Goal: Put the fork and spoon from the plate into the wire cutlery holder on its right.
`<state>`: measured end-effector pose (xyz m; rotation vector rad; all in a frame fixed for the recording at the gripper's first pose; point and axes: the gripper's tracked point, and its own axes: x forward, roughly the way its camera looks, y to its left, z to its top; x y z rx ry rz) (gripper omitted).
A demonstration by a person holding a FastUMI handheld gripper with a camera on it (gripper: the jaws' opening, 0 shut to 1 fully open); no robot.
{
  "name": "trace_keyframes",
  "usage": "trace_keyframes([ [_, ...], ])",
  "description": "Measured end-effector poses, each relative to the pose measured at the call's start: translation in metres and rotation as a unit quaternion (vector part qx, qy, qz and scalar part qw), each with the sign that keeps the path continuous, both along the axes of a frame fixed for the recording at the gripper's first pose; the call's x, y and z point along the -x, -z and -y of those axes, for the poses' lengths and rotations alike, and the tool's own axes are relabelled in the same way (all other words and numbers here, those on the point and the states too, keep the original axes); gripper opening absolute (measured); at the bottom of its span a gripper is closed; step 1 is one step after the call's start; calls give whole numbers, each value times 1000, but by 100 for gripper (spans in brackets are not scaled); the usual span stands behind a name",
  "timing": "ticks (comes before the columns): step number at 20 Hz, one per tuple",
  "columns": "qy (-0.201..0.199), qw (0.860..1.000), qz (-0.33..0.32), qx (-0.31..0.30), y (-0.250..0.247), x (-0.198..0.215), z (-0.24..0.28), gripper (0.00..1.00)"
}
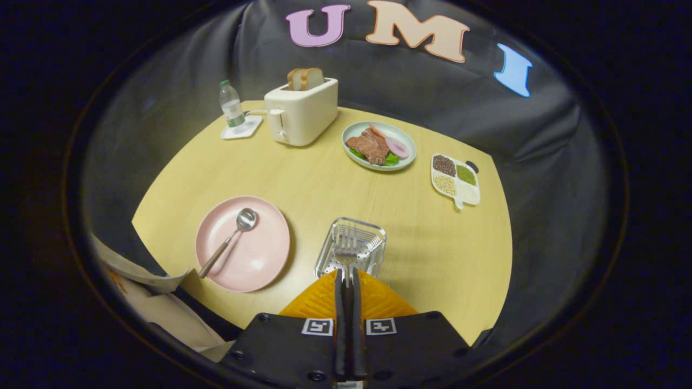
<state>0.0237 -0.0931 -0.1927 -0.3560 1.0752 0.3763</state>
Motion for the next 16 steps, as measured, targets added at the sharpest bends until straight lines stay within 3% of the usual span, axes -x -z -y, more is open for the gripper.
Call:
trace_keyframes([
  [12,-44,994,-94,42,54,-5,-6,8],
  [16,-44,994,-85,46,57,-13,-9,13],
])
